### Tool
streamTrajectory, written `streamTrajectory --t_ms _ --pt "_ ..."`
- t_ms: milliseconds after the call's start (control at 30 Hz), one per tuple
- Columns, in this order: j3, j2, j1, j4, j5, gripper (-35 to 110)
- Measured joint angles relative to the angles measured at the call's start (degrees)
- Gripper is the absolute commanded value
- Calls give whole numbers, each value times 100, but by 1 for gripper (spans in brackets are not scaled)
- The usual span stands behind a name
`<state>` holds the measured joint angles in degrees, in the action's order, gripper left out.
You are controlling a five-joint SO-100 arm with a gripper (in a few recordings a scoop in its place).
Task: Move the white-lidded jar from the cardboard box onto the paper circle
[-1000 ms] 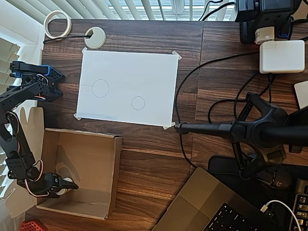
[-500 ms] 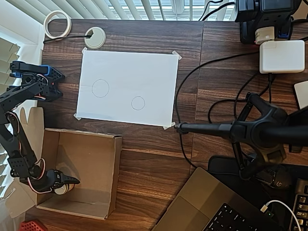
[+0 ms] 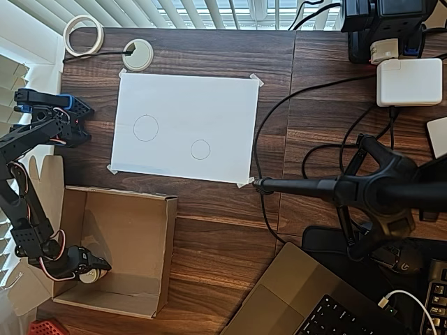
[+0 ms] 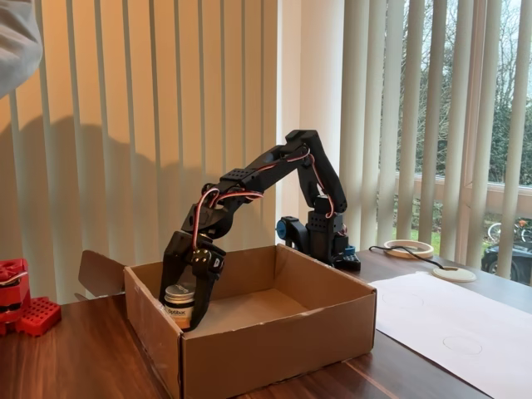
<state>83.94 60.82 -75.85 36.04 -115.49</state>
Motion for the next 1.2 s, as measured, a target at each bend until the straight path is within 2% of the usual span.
streamTrajectory --t_ms 333,700,1000,1200 --pt "281 536 396 9 360 6" --pt "475 2241 1204 9 835 5" --pt "844 3173 2856 9 1090 5" --pt "1397 3437 4157 -352 1125 4"
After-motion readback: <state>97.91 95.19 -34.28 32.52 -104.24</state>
